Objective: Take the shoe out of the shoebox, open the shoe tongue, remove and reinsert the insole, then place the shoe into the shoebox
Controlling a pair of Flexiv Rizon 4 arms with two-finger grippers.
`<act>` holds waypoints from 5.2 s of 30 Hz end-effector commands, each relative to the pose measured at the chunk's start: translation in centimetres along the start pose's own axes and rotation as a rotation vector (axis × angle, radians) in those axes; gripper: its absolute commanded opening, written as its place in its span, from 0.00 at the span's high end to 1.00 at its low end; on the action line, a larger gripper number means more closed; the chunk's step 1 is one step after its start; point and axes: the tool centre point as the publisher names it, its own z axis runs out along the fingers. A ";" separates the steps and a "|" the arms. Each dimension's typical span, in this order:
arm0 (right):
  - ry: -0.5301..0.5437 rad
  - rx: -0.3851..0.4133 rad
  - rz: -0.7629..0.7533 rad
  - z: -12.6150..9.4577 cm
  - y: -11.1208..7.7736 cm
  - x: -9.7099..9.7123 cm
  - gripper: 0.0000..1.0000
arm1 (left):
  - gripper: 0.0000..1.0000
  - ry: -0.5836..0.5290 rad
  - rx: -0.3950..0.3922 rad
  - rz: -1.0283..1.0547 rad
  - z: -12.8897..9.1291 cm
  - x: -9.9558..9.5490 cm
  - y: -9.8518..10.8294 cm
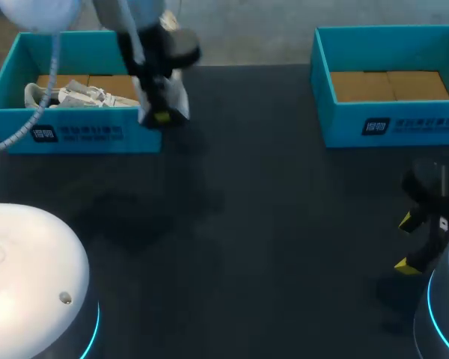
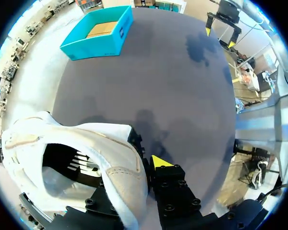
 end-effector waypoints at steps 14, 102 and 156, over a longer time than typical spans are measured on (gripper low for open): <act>-0.005 -0.001 0.000 0.1 -0.1 0.2 0.00 | 1.00 0.187 0.000 -0.001 -0.8 -15.6 7.1; -0.005 -0.001 0.000 0.1 -0.1 0.2 0.00 | 1.00 0.124 -0.358 1.455 -1.2 -34.9 25.1; -0.005 -0.001 0.000 0.1 -0.1 0.2 0.00 | 1.00 0.153 -0.416 1.592 6.7 -41.1 30.7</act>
